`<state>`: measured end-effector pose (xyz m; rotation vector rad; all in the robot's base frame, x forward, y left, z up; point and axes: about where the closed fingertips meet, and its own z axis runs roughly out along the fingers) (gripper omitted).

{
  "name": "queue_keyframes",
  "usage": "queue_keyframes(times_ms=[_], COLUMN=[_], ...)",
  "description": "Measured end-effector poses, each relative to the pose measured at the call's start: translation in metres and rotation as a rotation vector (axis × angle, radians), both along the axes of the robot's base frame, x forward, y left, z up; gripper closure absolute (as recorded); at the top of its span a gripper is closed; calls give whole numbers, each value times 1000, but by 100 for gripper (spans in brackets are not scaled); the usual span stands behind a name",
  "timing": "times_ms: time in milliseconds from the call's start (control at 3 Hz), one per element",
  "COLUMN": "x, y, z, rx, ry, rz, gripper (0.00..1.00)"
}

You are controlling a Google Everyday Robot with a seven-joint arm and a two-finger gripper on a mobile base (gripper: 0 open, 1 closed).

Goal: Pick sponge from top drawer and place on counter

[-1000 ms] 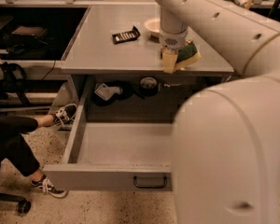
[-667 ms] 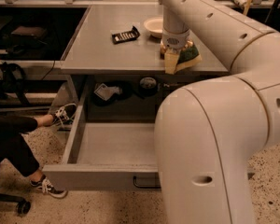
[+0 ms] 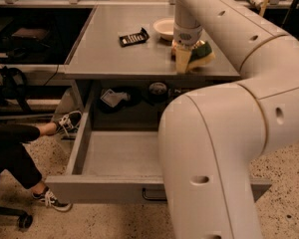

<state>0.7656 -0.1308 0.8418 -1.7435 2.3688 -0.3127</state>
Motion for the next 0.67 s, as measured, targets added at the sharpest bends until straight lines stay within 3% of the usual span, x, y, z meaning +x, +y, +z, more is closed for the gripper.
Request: queue_keyframes(times_ms=[333, 667], x=[8, 8], y=[-5, -5], z=[-5, -5], rx=[-12, -12], ry=[42, 42], rz=[17, 17], gripper=[100, 100])
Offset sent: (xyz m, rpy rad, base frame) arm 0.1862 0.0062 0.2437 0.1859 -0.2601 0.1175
